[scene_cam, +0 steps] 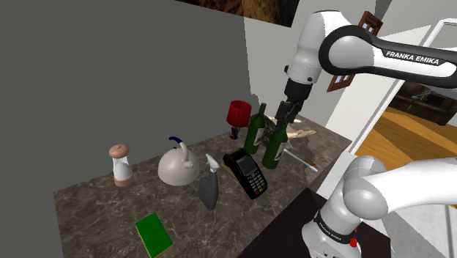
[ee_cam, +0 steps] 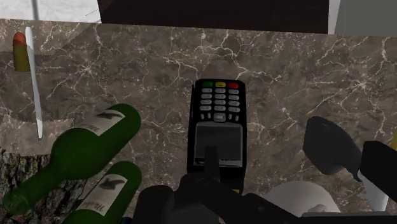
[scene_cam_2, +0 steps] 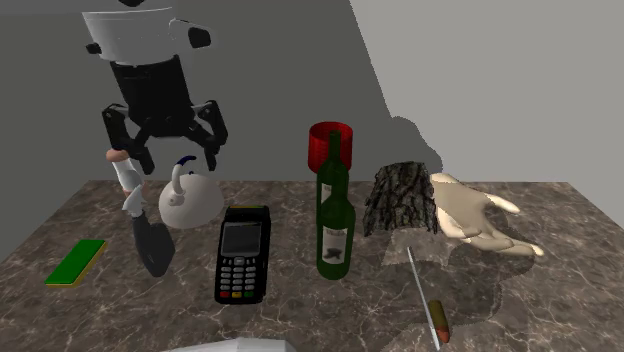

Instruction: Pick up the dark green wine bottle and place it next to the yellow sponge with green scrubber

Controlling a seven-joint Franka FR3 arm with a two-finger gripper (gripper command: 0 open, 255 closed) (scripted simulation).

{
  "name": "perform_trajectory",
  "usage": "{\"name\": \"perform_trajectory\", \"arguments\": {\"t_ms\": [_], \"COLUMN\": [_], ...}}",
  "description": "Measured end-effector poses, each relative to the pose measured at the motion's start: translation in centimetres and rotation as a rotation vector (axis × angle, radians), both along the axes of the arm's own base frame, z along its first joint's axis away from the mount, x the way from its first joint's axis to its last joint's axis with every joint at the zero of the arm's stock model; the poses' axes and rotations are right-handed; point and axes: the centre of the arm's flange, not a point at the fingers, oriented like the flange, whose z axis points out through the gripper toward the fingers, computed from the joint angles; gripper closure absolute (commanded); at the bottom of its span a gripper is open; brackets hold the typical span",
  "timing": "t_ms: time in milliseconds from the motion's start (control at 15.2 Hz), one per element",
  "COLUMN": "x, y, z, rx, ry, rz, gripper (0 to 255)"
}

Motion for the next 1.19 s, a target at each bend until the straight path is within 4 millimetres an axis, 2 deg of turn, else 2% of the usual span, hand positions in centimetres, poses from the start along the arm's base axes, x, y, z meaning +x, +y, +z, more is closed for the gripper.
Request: {"name": "perform_trajectory", "arguments": {"t_ms": [132,330,1188], "x": [0.2,2.1,11.0], "y": [-0.5,-3.2,-16.9], "z": [-0.1,-0.8,-4.0], "rx": [0.000,0.001,0.004], "ry": [-0.002,-0.012,-0.066], "rz": [0.000,0.002,0.012], "gripper": [0,0,0]}}
